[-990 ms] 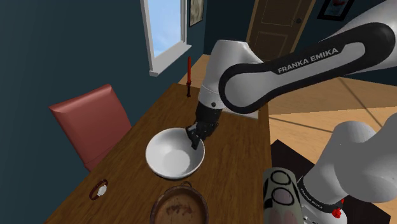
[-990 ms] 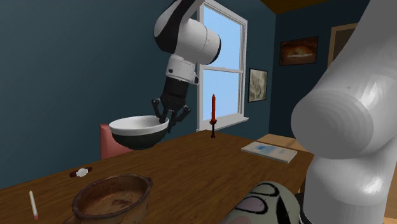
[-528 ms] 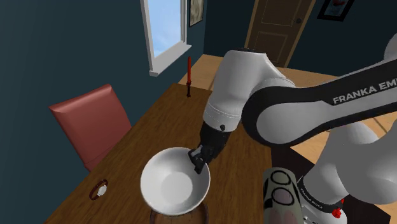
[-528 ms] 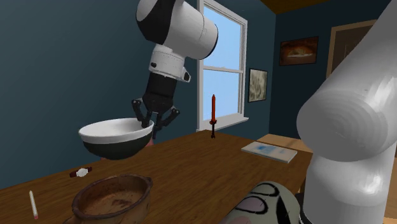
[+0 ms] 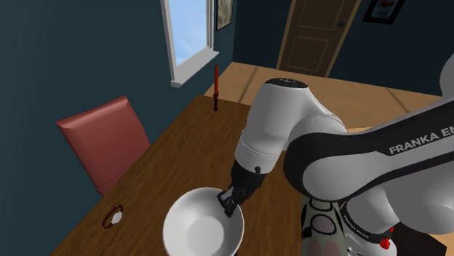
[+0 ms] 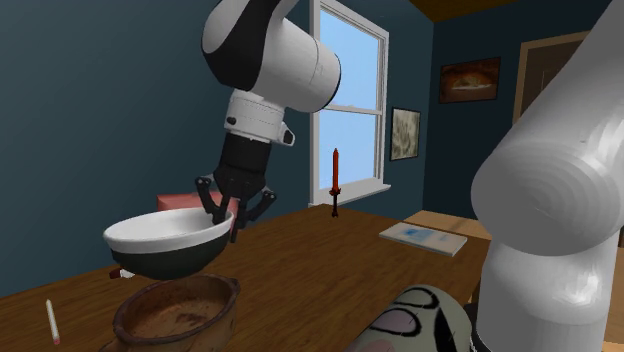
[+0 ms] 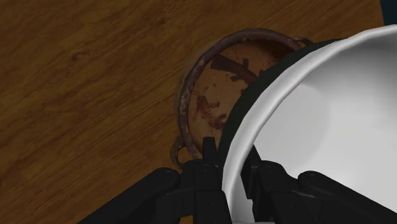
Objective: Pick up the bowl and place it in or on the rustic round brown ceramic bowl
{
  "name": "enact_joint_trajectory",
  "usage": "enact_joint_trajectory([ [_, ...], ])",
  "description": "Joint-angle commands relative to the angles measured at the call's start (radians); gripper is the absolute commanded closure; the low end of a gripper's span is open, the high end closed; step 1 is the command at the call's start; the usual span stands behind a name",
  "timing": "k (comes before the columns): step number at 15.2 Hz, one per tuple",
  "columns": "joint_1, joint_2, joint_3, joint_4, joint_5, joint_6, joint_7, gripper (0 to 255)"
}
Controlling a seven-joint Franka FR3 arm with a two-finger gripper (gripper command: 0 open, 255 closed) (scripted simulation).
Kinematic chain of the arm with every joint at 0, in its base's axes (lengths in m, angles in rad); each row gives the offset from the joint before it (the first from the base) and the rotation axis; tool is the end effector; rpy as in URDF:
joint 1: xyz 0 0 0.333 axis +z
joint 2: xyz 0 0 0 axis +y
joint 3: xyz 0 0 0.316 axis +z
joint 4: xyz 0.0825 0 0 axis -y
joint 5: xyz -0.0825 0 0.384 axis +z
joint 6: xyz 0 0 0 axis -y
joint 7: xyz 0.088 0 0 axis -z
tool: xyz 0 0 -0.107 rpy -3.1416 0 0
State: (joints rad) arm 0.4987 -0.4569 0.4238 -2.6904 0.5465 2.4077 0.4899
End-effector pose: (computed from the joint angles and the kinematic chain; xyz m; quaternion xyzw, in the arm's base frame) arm 0.2423 0.3131 0.3769 -0.9908 -0.0134 0.0026 0.1348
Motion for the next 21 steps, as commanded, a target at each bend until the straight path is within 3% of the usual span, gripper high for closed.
enact_joint_trajectory([
  [1, 0.004, 0.021, 0.006, -0.013, 0.011, 0.036, -0.008, 255],
  [10, 0.018, 0.137, 0.027, -0.055, 0.056, 0.191, -0.053, 255],
  [18, 0.018, 0.137, 0.027, -0.055, 0.056, 0.191, -0.053, 255],
  [19, 0.018, 0.137, 0.027, -0.055, 0.056, 0.191, -0.053, 0],
  [21, 0.018, 0.137, 0.027, -0.055, 0.056, 0.191, -0.053, 0],
])
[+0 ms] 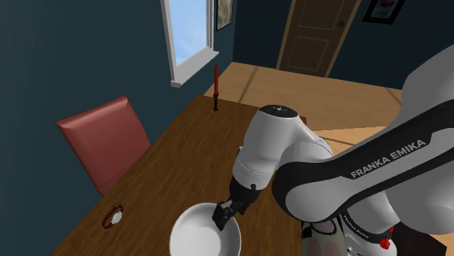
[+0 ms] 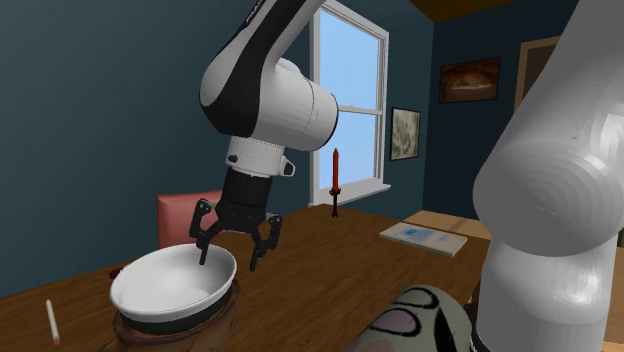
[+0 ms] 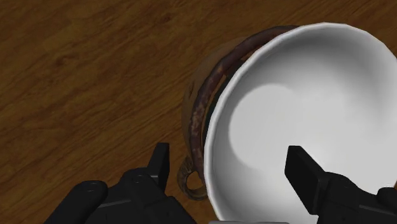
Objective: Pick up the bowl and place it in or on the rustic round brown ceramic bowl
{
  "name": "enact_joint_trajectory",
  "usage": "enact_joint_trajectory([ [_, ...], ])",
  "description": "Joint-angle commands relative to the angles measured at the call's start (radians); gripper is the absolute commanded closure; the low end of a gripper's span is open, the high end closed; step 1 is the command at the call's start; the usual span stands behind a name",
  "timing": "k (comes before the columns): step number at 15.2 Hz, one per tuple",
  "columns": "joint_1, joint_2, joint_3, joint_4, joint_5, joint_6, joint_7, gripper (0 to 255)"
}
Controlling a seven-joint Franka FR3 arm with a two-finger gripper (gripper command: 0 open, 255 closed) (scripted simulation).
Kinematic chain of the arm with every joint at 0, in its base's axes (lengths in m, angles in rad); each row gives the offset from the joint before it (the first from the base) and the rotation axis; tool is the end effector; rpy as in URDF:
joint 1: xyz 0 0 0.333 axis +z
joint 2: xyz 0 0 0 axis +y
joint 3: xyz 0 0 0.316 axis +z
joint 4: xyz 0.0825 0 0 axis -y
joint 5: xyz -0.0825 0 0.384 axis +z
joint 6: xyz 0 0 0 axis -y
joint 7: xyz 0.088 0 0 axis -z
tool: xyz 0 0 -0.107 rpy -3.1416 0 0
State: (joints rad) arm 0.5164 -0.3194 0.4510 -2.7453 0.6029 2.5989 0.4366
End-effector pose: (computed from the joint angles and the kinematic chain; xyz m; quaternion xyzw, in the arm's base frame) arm 0.2416 0.3134 0.3205 -0.9907 -0.0133 0.0020 0.1351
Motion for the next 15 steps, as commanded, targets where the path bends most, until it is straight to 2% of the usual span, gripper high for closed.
enact_joint_trajectory([
  [1, 0.000, 0.000, 0.000, 0.000, 0.000, 0.000, 0.000, 0],
  [3, 0.000, 0.000, 0.000, 0.000, 0.000, 0.000, 0.000, 0],
  [7, -0.016, -0.155, -0.042, 0.016, -0.042, -0.177, 0.021, 0],
  [15, -0.015, -0.155, -0.043, 0.016, -0.042, -0.177, 0.022, 0],
])
